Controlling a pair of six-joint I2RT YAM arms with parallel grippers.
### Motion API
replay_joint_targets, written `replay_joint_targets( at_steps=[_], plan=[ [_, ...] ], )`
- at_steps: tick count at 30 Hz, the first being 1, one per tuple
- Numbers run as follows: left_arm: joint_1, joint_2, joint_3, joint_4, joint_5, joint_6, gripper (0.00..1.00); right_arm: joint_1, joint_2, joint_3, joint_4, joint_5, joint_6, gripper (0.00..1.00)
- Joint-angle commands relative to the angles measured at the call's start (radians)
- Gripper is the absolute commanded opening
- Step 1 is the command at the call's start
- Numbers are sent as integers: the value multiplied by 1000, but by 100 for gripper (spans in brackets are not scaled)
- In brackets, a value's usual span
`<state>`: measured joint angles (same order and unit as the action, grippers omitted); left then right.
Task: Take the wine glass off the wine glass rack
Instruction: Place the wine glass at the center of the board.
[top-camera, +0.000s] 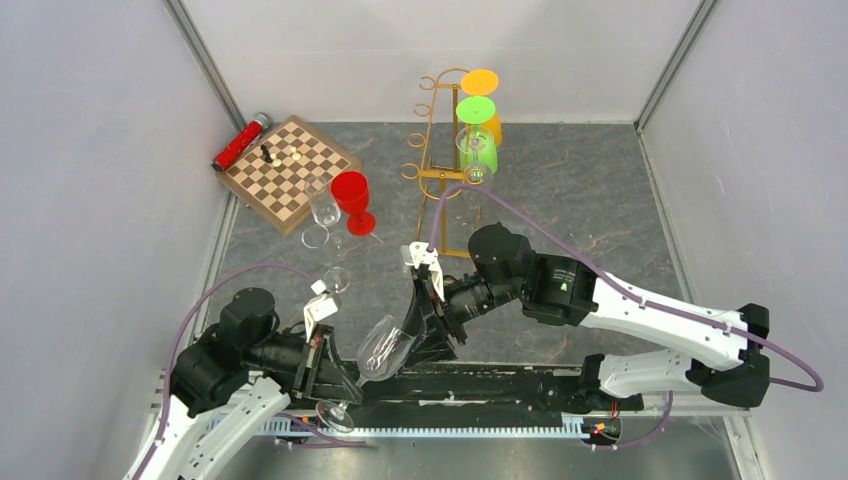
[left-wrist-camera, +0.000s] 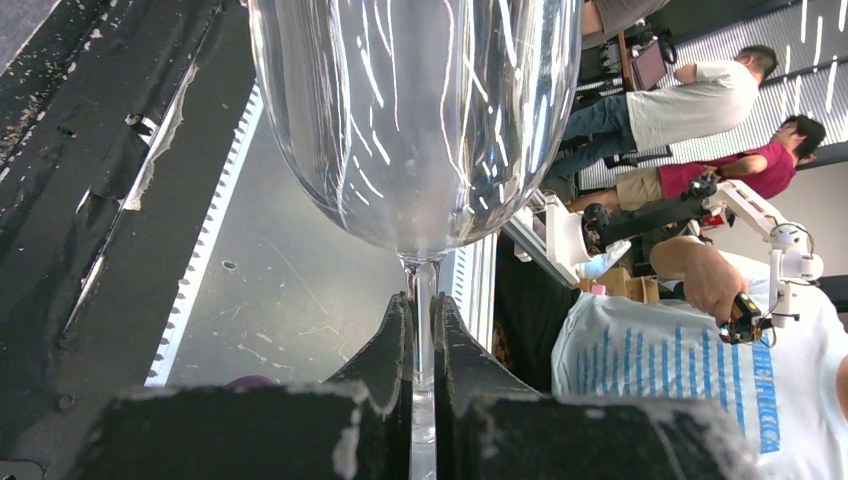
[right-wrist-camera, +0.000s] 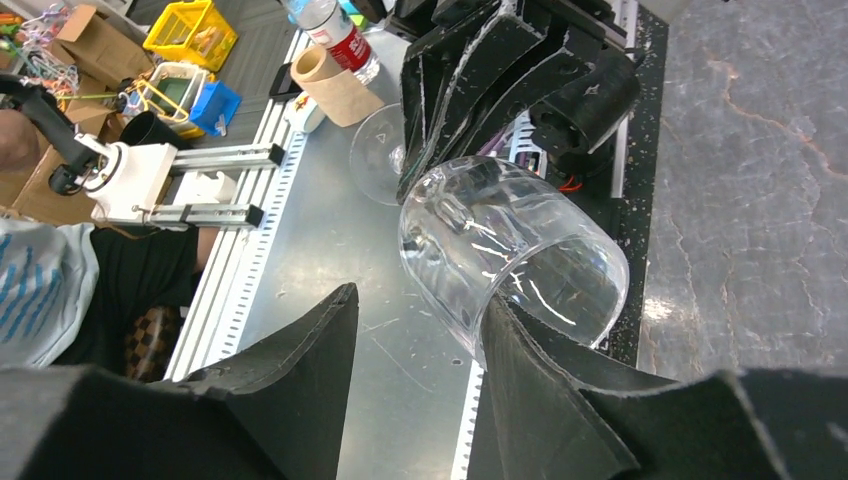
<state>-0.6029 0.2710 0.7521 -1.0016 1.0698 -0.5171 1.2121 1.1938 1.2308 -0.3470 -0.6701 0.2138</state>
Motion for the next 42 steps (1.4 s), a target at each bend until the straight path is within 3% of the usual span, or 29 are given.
replay_joint_targets(
  at_steps=[1, 3, 8, 17, 21, 26, 32, 42],
  plan=[
    [-2, -5, 18, 33, 42, 41, 2, 0, 9, -10, 65, -99, 12, 50],
    [-2, 2, 20, 32, 39, 42, 2, 0, 16, -19, 91, -124, 27, 45],
    [-2, 6, 24, 31, 30, 45, 2, 0, 26, -31, 124, -152, 40, 22],
    [-1, 18, 9, 34, 18, 52, 2, 0, 14, -55, 167, -172, 51, 0],
    [-1, 39, 13, 33, 1, 64, 10, 0, 7, -67, 186, -181, 59, 0],
    [-1, 60, 32, 34, -30, 78, 32, 0, -4, -79, 188, -183, 53, 0],
    [-2, 78, 43, 30, -82, 96, 48, 0, -21, -83, 163, -162, 27, 0],
    [-2, 152, 132, -12, -323, 142, 49, -17, -119, -71, -111, 48, -97, 0]
  ],
)
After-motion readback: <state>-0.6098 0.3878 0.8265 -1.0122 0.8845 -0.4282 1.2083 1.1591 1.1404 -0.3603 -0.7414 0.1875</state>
